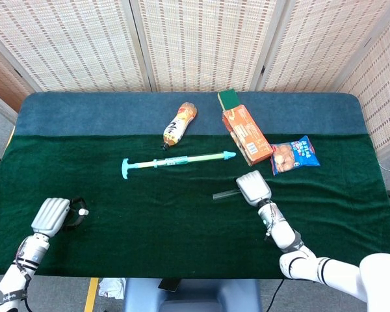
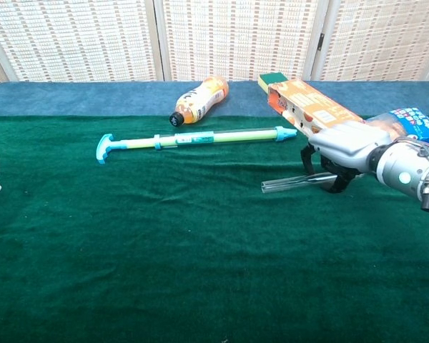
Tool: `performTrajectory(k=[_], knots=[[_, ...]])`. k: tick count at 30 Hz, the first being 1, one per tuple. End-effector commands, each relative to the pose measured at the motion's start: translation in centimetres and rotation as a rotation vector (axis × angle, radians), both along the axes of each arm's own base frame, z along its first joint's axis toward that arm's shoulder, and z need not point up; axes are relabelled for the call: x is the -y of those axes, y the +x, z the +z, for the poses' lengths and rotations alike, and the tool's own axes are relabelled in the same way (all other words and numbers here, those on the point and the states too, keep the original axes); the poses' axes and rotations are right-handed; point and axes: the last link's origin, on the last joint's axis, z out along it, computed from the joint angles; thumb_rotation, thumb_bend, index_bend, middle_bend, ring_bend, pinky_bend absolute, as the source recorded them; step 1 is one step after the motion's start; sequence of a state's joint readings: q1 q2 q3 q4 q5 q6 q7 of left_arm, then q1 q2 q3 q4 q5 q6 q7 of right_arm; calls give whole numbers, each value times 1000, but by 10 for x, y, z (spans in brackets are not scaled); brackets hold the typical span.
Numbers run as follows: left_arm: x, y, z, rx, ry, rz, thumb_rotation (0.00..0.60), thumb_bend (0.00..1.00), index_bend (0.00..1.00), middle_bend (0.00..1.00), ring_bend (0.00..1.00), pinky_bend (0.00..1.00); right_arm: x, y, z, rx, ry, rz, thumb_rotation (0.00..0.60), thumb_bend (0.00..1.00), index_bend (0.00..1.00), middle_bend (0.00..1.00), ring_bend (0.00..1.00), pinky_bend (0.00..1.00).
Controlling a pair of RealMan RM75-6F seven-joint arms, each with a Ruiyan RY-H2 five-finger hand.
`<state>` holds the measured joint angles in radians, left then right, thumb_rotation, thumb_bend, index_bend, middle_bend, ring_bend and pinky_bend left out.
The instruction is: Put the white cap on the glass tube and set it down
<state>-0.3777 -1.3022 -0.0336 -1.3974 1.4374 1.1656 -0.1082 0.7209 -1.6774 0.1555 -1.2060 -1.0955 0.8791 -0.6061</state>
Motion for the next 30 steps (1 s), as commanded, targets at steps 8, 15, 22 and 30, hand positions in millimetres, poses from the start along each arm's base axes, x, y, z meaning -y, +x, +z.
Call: performTrajectory(k=[8,15,22,30], knots=[[-12,29,25,238,81,-48,600,463,577,994,892,832,-14,24,13,226,7,-24,600,407,782,974,1000,1000],[-19,65,26,361,69,-120,600,462,578,994,891,832,-30,52,14,459,100,-109,600,407,839,998,1000,1000],[-20,100,19,450,46,-191,600,462,582,994,891,832,-37,87,7,666,191,-179,600,407,858,1000,1000,1000],[-16,125,15,510,28,-253,600,462,587,994,889,832,-39,123,0,777,245,-192,600,407,864,1000,1000,1000]])
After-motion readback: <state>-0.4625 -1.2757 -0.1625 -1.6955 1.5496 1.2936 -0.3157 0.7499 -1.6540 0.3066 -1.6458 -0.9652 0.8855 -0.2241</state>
